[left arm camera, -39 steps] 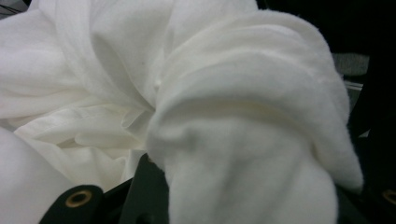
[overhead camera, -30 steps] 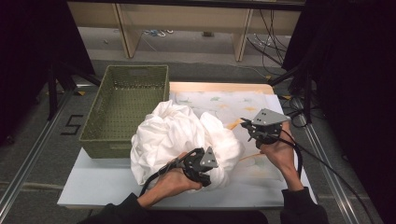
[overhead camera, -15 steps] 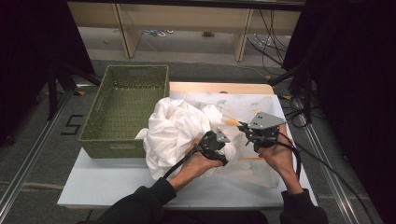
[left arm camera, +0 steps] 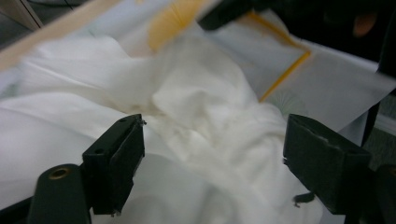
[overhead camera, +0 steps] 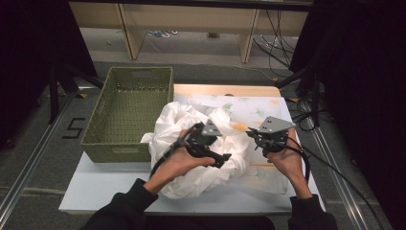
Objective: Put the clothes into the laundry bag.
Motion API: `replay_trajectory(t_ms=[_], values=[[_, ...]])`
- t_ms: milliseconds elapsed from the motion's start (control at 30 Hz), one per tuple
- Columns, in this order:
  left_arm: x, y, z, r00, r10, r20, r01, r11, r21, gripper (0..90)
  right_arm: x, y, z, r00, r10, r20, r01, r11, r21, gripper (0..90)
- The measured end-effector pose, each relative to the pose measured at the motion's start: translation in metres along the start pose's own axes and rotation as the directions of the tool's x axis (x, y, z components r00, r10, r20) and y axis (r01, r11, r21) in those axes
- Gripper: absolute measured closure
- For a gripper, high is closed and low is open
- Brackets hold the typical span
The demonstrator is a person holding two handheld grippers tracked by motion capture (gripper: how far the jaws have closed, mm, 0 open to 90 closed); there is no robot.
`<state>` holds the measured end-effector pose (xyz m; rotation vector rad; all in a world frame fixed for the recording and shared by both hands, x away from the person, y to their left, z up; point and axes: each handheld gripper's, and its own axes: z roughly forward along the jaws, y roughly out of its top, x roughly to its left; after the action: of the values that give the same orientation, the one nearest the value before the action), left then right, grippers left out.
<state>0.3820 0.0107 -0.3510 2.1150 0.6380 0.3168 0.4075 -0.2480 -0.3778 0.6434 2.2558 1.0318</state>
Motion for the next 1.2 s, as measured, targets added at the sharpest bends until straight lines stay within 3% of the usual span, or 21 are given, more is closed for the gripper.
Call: replay_trajectory(t_ms=[67,133,167,200,233,267,300,433,533,567,633,667,733,800,833,900,967,1000,1100,1167,1200], values=[[0.011,0.004,-0.024,0.9961,0.008,-0.088,-0.011,0.9996,-0.025,17.9,0.0,0.0,0.0,1.0,0.009,0.0,-0.009,1.0,-0.002,89.7],[0.024,0.005,-0.039,0.9867,0.014,-0.162,-0.02,0.9992,-0.034,17.5,0.0,0.0,0.0,1.0,0.009,0.001,-0.009,1.0,-0.003,89.7],[0.041,0.001,-0.049,0.9721,0.018,-0.234,-0.015,0.9998,0.014,16.6,0.0,0.0,0.0,1.0,0.006,0.002,-0.006,1.0,0.0,89.7],[0.041,0.001,-0.049,0.9721,0.018,-0.234,-0.015,0.9998,0.014,16.1,0.0,0.0,0.0,1.0,0.006,0.002,-0.006,1.0,0.0,89.7],[0.053,-0.005,-0.051,0.9613,0.053,-0.27,-0.034,0.9967,0.073,16.1,0.0,0.0,0.0,1.0,0.005,0.002,-0.005,1.0,-0.002,89.7],[0.059,-0.01,-0.049,0.9609,0.037,-0.274,-0.012,0.9957,0.092,16.0,-0.001,0.0,0.0,1.0,0.009,-0.002,-0.009,1.0,-0.004,89.7],[0.077,-0.022,-0.042,0.9629,-0.012,-0.27,0.037,0.9953,0.09,15.2,-0.001,0.0,0.001,1.0,0.006,-0.004,-0.006,1.0,-0.002,89.7],[0.09,-0.032,-0.028,0.9704,-0.002,-0.242,0.032,0.9919,0.123,15.3,0.0,0.0,0.001,0.9999,0.01,-0.003,-0.01,1.0,0.002,89.7],[0.095,-0.037,-0.013,0.9687,0.029,-0.246,0.011,0.9868,0.162,19.7,0.0,0.0,0.002,0.9999,0.013,-0.005,-0.013,1.0,0.005,89.7],[0.095,-0.039,-0.008,0.9737,0.031,-0.226,0.009,0.9848,0.173,30.3,0.0,0.0,0.002,1.0,0.006,-0.007,-0.006,1.0,0.003,89.7],[0.091,-0.044,-0.002,0.9804,0.014,-0.197,0.019,0.9854,0.169,62.9,-0.001,0.0,0.0,1.0,0.004,0.003,-0.004,1.0,0.002,89.7],[0.091,-0.044,-0.002,0.9804,0.014,-0.197,0.019,0.9854,0.169,69.6,-0.001,0.0,0.0,1.0,0.004,0.003,-0.004,1.0,0.002,89.7],[0.09,-0.044,-0.005,0.9881,-0.031,-0.151,0.051,0.9904,0.129,74.4,-0.001,-0.001,0.0,0.9999,0.006,-0.009,-0.006,1.0,0.005,89.7],[0.075,-0.038,-0.013,0.9968,-0.079,-0.014,0.08,0.9964,0.028,76.3,-0.001,0.0,0.0,1.0,0.005,0.001,-0.005,1.0,-0.003,89.7],[0.075,-0.038,-0.013,0.9968,-0.079,-0.014,0.08,0.9964,0.028,76.4,-0.001,0.0,0.0,1.0,0.005,0.001,-0.005,1.0,-0.003,89.7],[0.049,-0.029,-0.016,0.9944,-0.055,0.091,0.057,0.9982,-0.019,76.4,-0.002,0.0,0.0,0.9999,0.012,-0.004,-0.012,1.0,-0.004,89.7],[0.027,-0.023,-0.014,0.9858,-0.029,0.165,0.038,0.9981,-0.049,76.5,-0.003,0.0,-0.002,0.9999,0.014,-0.003,-0.014,1.0,-0.004,89.7],[0.015,-0.02,-0.012,0.9755,0.003,0.22,0.006,0.9991,-0.041,76.5,-0.003,0.0,-0.002,0.9998,0.019,-0.001,-0.019,1.0,-0.009,89.7],[-0.03,-0.015,0.009,0.9484,0.071,0.309,-0.062,0.9973,-0.04,76.5,-0.004,0.001,-0.005,0.9996,0.025,0.009,-0.025,1.0,-0.018,89.7],[-0.051,-0.013,0.026,0.9345,0.102,0.341,-0.102,0.9946,-0.018,76.4,-0.006,0.001,-0.006,0.9997,0.017,0.016,-0.017,0.999,-0.027,89.7],[-0.056,-0.012,0.034,0.932,0.111,0.345,-0.119,0.9929,0.001,76.2,-0.006,0.002,-0.008,0.9997,0.022,0.011,-0.021,0.999,-0.034,89.7]])
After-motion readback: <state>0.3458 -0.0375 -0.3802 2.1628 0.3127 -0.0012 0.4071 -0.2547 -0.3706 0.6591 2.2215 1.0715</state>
